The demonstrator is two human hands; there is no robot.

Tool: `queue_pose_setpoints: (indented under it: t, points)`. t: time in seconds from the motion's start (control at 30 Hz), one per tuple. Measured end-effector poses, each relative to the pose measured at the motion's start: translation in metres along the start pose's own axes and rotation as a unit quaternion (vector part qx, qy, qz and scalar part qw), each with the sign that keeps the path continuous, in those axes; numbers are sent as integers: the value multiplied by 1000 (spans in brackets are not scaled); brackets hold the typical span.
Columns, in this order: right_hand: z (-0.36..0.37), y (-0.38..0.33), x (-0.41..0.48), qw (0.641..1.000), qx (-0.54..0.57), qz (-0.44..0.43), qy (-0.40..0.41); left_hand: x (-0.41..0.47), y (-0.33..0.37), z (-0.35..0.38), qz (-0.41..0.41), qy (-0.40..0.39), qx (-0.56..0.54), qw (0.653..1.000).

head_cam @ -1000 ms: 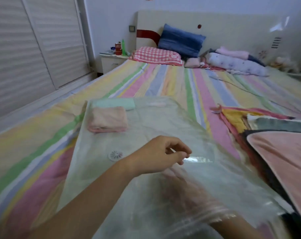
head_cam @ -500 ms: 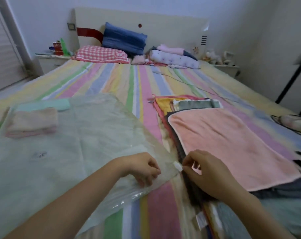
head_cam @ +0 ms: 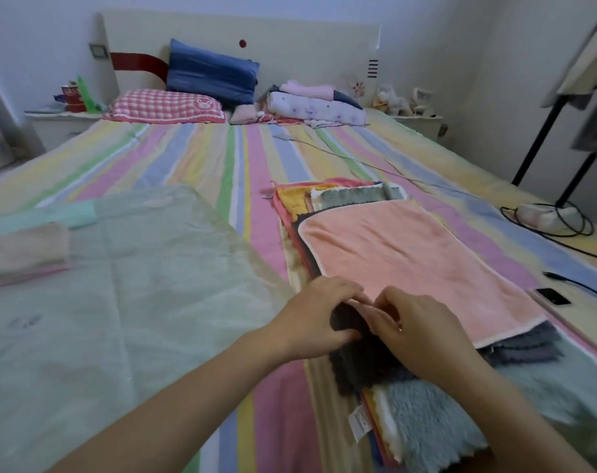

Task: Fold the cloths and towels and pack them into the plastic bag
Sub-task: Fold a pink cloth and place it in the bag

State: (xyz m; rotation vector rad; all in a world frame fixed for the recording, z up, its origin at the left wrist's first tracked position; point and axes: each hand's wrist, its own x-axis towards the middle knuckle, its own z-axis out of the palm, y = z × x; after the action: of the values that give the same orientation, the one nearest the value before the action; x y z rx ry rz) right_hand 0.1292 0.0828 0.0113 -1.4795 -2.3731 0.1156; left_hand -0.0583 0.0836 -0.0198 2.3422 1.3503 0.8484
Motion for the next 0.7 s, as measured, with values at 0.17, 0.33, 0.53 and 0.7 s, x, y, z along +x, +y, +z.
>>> queue_pose_setpoints:
  t: [0.17, 0.33, 0.53, 0.7]
  points:
    - [-1, -1, -5, 993, 35, -41, 100, 11, 13, 1, -62, 35, -112, 991]
    - [8, 29, -3, 989, -58, -42, 128, 9, 7, -20, -84, 66, -144, 984]
    - [8, 63, 11, 983, -68, 75, 152, -7, -12, -80, -163, 193, -291, 923]
    - [-3, 26, 34, 946, 274, 63, 158, -40, -28, -139, -192, 311, -361, 858]
